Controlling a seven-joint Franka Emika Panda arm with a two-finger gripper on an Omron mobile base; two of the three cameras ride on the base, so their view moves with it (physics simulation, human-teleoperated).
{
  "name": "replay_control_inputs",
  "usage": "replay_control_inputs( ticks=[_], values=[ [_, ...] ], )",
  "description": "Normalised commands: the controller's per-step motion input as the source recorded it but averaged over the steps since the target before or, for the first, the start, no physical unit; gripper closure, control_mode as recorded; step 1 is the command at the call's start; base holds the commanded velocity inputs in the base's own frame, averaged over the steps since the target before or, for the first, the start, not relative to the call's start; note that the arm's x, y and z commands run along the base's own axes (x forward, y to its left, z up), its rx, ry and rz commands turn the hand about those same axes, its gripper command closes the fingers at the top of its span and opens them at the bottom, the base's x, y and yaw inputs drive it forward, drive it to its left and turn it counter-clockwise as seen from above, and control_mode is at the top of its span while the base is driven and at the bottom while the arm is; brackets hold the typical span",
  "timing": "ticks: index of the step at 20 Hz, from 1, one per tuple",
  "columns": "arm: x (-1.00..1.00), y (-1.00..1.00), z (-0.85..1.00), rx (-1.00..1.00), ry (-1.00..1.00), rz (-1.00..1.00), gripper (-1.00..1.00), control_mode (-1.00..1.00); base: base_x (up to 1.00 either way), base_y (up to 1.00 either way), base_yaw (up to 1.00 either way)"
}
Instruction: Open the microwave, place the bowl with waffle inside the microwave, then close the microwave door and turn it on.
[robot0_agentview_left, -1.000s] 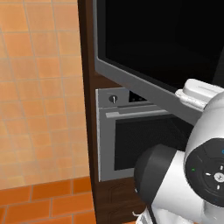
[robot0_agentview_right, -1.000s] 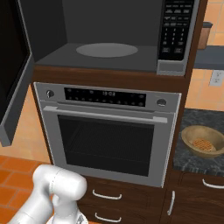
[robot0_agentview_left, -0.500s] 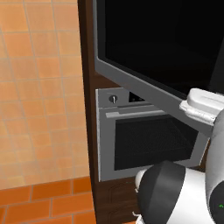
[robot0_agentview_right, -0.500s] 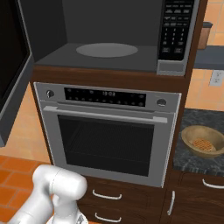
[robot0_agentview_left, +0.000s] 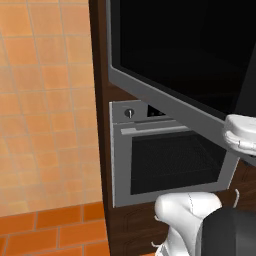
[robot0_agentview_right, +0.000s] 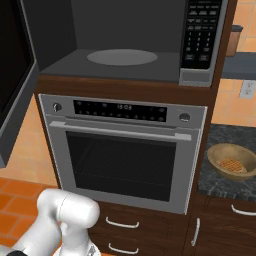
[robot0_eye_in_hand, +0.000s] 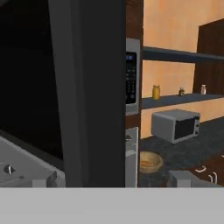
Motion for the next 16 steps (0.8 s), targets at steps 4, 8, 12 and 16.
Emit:
replay_control_inputs(
  ticks=[4, 8, 12, 16],
  values=[
    [-0.44, -0.26, 0.0, 0.26, 0.0, 0.25, -1.0, -1.0, 0.0, 0.0, 0.0],
    [-0.18, -0.37, 0.06, 0.37, 0.0, 0.26, -1.0, -1.0, 0.0, 0.0, 0.0],
    [0.03, -0.69, 0.1, 0.53, 0.0, 0.23, -1.0, -1.0, 0.0, 0.0, 0.0],
    [0.07, -0.84, 0.0, 0.82, 0.07, 0.25, -1.0, -1.0, 0.0, 0.0, 0.0]
  ],
)
